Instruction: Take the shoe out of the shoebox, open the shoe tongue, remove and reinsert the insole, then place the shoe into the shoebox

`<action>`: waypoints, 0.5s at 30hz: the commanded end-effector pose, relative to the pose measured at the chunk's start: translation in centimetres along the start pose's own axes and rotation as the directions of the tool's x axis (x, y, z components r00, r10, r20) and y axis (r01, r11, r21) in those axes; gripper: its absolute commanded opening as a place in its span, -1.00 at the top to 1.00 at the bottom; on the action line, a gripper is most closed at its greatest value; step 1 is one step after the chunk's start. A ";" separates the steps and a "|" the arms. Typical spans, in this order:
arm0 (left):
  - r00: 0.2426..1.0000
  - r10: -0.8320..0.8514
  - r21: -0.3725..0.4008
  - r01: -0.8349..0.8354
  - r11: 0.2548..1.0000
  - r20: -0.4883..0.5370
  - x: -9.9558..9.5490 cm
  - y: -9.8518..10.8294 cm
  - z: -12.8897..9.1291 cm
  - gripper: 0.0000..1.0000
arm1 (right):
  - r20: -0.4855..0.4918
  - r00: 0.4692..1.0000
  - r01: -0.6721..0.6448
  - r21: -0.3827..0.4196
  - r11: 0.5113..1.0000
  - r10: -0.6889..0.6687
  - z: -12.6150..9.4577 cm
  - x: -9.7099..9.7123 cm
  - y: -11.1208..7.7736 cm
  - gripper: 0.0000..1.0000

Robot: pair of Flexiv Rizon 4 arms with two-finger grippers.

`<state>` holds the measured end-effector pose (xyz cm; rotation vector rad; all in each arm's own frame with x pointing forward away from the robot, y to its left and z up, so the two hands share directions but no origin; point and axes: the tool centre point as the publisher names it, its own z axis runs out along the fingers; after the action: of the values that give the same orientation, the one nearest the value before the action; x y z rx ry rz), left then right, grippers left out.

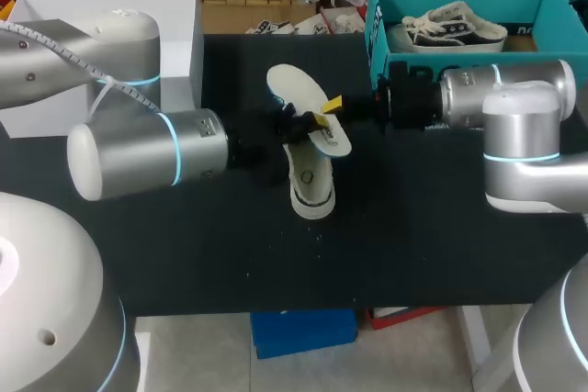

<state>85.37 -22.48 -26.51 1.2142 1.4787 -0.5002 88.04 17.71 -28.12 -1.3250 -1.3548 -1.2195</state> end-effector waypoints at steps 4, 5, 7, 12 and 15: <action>0.875 0.004 -0.003 -0.003 1.000 0.484 0.5 -0.1 -0.5 -1.00 | 0.001 1.000 0.000 -0.002 1.000 0.000 0.2 -0.1 0.0 1.00; 0.875 0.004 -0.004 -0.003 1.000 0.484 0.5 -0.1 -0.6 -1.00 | 0.001 1.000 0.000 -0.002 1.000 0.000 0.2 -0.1 0.0 1.00; 0.875 0.003 -0.005 0.000 1.000 0.485 0.5 -0.2 -0.8 -1.00 | 0.001 1.000 0.000 -0.002 1.000 0.000 0.2 -0.1 0.0 1.00; 0.912 -0.022 -0.004 0.026 1.000 0.410 0.1 -0.7 -1.6 -1.00 | 0.001 1.000 0.000 -0.002 1.000 0.000 0.2 -0.1 0.0 1.00; 0.947 -0.045 0.009 0.044 0.999 0.317 -0.2 -1.2 -2.2 -1.00 | 0.001 1.000 0.000 -0.002 1.000 0.000 0.2 -0.1 0.0 1.00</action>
<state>83.84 -21.81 -25.72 1.1873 1.4887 -0.5464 88.05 17.70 -28.19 -1.3249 -1.3555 -1.2188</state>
